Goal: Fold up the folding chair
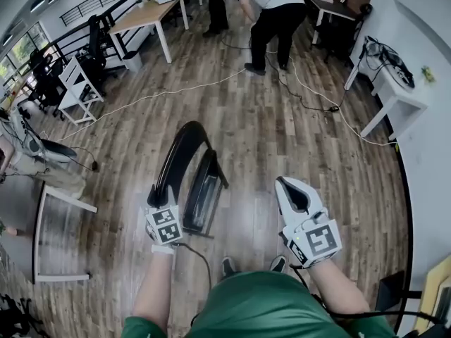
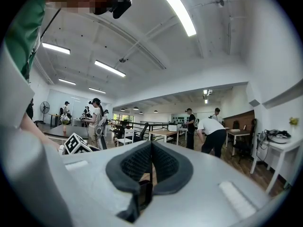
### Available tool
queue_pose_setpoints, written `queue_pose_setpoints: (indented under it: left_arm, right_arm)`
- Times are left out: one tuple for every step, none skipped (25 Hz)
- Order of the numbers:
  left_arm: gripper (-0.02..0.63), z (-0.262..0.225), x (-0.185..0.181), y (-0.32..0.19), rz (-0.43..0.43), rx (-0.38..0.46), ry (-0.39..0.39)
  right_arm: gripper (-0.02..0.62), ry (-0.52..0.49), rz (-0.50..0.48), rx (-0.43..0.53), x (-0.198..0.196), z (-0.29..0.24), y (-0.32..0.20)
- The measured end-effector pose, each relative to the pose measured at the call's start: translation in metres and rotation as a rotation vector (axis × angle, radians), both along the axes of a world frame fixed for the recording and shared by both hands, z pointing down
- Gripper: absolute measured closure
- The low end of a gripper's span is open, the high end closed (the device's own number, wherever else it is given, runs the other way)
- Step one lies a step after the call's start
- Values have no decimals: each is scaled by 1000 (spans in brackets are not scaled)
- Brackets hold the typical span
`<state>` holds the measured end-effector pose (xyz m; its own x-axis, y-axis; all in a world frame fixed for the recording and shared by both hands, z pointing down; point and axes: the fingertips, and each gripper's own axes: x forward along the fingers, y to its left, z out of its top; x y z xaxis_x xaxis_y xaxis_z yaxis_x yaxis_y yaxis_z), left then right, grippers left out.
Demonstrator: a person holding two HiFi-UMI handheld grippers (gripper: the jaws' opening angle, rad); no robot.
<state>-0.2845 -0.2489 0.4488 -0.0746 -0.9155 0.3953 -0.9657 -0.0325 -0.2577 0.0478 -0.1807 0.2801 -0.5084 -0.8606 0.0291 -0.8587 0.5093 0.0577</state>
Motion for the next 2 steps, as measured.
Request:
queue_pose_setpoints:
  left_arm:
    - [416,0,0,0,3,-2,8]
    - [416,0,0,1,6,-5,16]
  right_arm:
    - [592,2,1,-1,-3,1,0]
    - [592,3,2,-3,-5,2,0]
